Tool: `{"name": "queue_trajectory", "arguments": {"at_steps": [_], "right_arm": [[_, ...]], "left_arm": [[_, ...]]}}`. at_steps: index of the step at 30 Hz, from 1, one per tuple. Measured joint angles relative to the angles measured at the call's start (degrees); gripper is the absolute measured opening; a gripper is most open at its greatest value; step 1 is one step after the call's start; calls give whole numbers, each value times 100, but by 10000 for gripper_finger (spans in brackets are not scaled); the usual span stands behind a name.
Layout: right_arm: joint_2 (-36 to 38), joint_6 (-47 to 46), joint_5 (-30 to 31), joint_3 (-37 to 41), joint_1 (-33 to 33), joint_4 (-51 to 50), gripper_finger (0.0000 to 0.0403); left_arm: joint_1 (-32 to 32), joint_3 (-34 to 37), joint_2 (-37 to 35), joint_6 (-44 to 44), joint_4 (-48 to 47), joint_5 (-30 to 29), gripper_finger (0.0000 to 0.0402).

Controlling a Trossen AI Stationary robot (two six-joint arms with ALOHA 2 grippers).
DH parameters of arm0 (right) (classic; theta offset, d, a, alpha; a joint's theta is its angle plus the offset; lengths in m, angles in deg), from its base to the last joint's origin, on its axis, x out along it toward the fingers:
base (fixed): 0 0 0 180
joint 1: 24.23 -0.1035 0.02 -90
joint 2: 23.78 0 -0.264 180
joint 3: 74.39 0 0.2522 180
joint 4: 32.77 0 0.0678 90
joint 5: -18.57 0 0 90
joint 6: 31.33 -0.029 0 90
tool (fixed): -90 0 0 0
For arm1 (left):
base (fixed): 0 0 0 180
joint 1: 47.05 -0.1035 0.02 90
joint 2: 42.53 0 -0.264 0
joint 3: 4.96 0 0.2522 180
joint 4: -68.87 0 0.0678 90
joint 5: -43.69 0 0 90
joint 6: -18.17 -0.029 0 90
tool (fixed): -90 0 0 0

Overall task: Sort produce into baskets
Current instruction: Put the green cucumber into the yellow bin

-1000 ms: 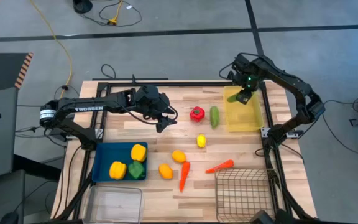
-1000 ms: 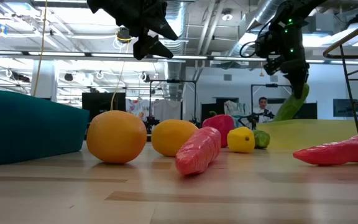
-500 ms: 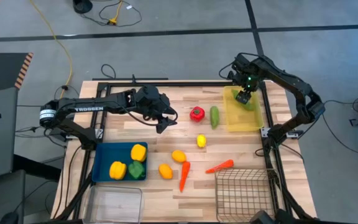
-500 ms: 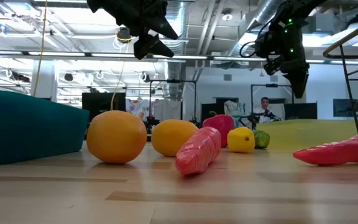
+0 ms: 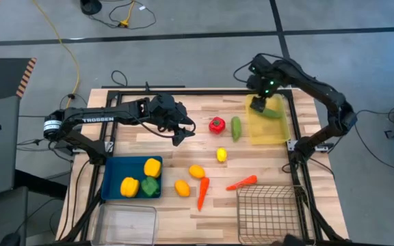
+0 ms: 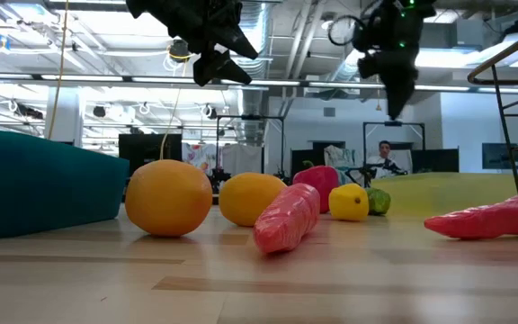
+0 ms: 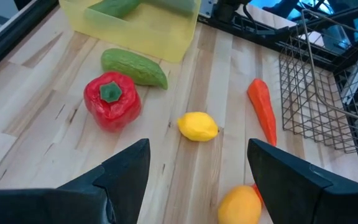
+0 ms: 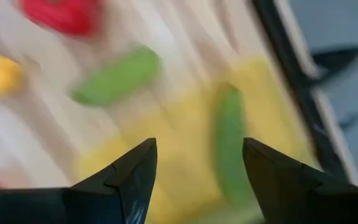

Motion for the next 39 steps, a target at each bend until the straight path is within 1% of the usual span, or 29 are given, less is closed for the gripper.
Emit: {"name": "queue_trajectory", "arguments": {"at_steps": [2,6,8,11,16,18,23,28,31,35,39], "right_arm": [[-2,-283,-204,0,-230,154,265],[-2,-395,-237,0,-708,426,265],[-6,-601,-235,1,-903,548,265],[-9,-1266,-237,177,-1156,1048,265],[-11,-2518,-235,598,-1372,1619,265],[-19,-2860,-231,786,-1414,1647,265],[-16,-3033,69,1275,-1444,1855,265],[-17,-3075,118,1646,-1538,2310,265],[-15,-3284,249,1879,-1626,2650,265],[-17,-3373,272,2020,-1686,2683,265],[-15,-3628,419,2159,-1772,2730,265]], "left_arm": [[0,0,0,0,-2,0,256],[-1,0,0,0,-2,0,256],[0,0,0,0,-2,1,256],[0,-1,0,-2,-2,1,256],[0,-1,2,-2,-2,3,256],[0,0,2,-2,-2,4,256],[0,0,2,-4,-2,4,256],[0,0,2,-4,4,6,256],[0,0,2,-4,27,5,256],[0,0,2,-4,34,7,256],[0,0,2,-4,48,7,256]]}}
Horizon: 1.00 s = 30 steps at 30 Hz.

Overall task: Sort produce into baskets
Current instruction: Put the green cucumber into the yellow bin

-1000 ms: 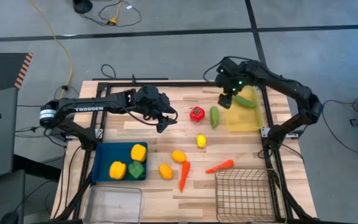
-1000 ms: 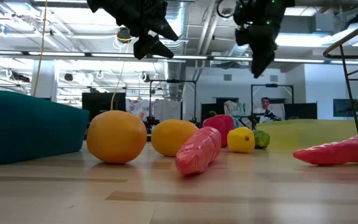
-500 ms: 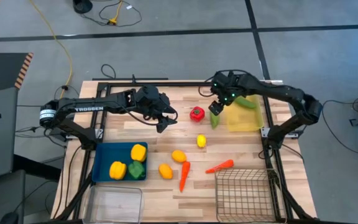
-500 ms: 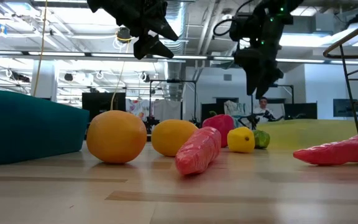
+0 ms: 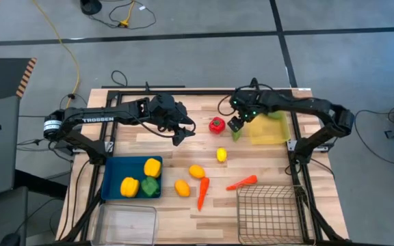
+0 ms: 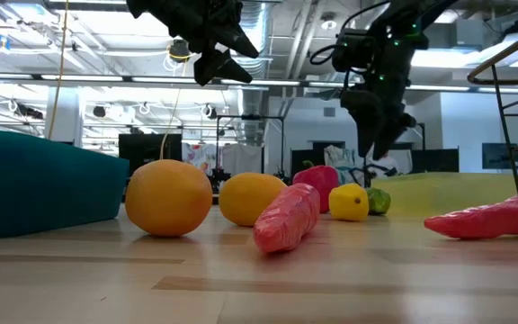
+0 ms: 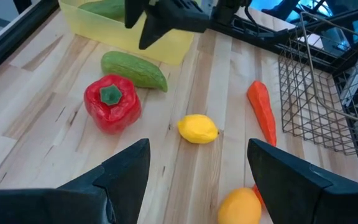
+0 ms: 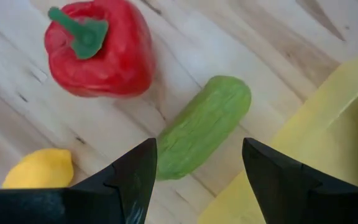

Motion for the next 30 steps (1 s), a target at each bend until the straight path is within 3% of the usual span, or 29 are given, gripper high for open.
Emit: {"name": "queue_trajectory", "arguments": {"at_steps": [3,10,22,30], "right_arm": [[0,22,52,101,-96,35,265],[0,1034,70,133,-372,91,265],[-930,912,436,-77,-362,-243,238],[-1417,819,286,-392,-241,-290,231]], "left_arm": [[0,0,0,0,-2,-2,256],[0,0,0,0,-2,-1,256],[0,0,0,-2,14,2,256],[0,0,0,-163,17,-3,256]]}}
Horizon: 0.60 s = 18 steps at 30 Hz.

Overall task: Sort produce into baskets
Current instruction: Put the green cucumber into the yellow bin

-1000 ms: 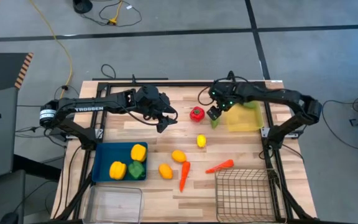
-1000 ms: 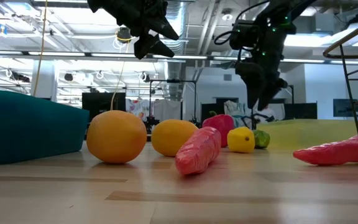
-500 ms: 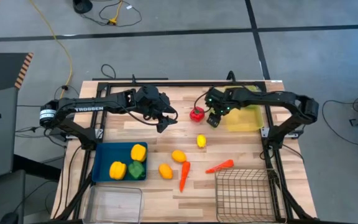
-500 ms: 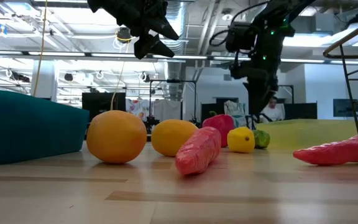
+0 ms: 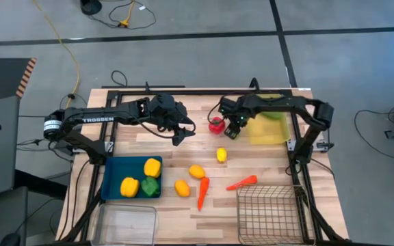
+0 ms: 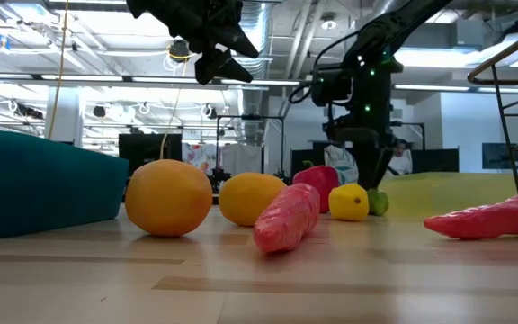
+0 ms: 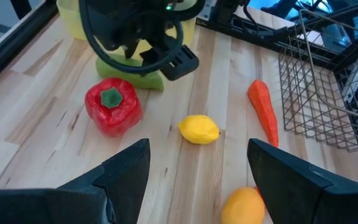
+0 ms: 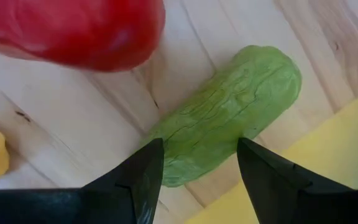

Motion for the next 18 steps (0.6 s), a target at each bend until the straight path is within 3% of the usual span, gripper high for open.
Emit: {"name": "queue_trajectory", "arguments": {"at_steps": [4,10,18], "right_arm": [[-161,-75,-104,-49,110,-41,231],[-226,-43,-903,-49,127,13,231],[13,-26,-1141,-16,-121,-15,230]], "left_arm": [[0,0,0,-8,-1,-2,256],[0,0,0,-8,-1,-3,256],[-2,0,0,-8,-1,-4,256]]}}
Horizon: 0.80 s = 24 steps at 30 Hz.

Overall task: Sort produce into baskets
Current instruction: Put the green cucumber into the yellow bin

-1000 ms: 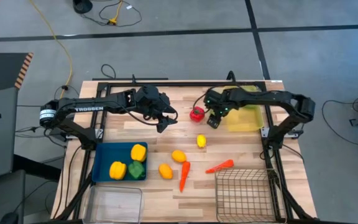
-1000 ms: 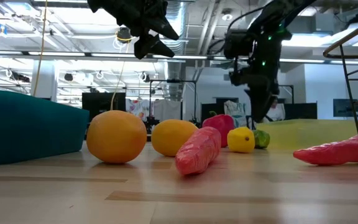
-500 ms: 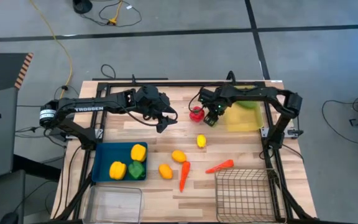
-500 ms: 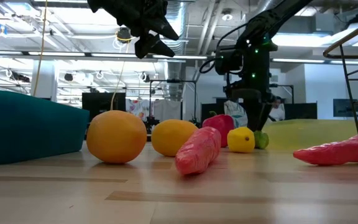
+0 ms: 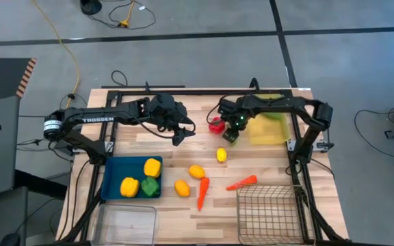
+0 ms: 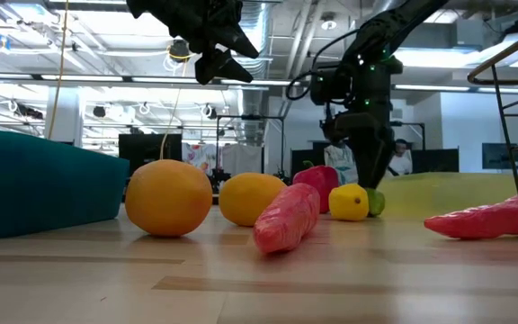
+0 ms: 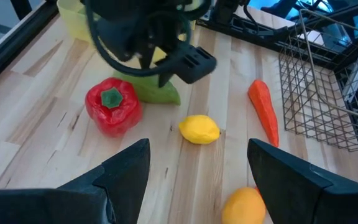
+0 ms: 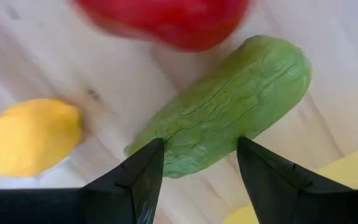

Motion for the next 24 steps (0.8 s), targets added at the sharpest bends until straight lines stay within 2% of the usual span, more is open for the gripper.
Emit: {"name": "queue_trajectory", "arguments": {"at_steps": [16,24], "right_arm": [[50,-103,16,2,-122,6,231],[55,-103,21,2,-123,-23,263]], "left_arm": [[0,0,0,0,0,3,256],[0,0,0,0,0,3,256]]}}
